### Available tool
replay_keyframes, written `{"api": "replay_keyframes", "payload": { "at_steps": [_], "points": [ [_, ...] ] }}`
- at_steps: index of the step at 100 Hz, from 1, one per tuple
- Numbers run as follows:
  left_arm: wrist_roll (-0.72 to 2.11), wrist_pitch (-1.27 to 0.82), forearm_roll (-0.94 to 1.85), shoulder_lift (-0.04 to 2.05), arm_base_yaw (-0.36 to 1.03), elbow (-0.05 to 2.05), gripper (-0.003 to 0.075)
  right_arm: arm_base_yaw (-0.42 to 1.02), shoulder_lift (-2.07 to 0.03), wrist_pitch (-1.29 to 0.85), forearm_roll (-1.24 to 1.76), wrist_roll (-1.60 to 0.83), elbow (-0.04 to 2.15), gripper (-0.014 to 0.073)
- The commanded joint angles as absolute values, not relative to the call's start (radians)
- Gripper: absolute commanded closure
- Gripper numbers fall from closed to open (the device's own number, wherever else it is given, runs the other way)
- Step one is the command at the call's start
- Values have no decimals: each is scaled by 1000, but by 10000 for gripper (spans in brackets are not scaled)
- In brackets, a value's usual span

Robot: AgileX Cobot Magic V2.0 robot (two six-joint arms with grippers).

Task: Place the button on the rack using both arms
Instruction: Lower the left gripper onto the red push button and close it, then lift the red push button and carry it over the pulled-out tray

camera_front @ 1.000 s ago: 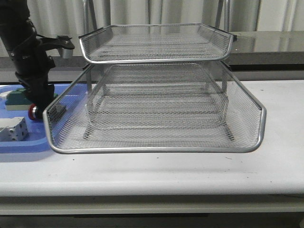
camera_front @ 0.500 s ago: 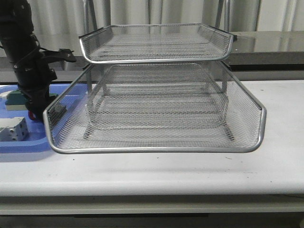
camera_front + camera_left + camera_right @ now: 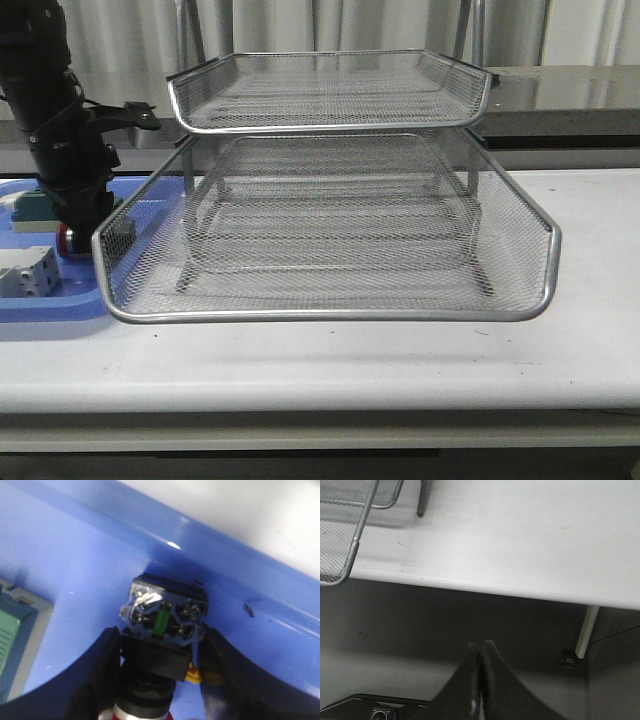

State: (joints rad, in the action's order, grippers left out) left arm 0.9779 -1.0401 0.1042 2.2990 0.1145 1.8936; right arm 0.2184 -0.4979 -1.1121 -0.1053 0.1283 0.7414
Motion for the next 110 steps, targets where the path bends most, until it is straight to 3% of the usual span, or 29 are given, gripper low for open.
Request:
{"api": "replay_keyframes", "payload": {
  "at_steps": [1,17,42,80,110],
  "points": [
    [980,-1056,121,2231,120,1945,694,216,-502,-1062,-127,128,770,662],
    [970,-1168,121,2231,120,2026,740,216,-502,-1062,-127,128,770,662],
    [810,-1267,112,2209,110,2173,741,216,-502,-1062,-127,128,770,662],
    [758,-1267,112,2035,108,2169,741,216,-502,-1062,-127,128,770,662],
    [718,-1267,112,1819,112,1973,741,216,-502,-1062,-127,128,770,662]
  ]
}}
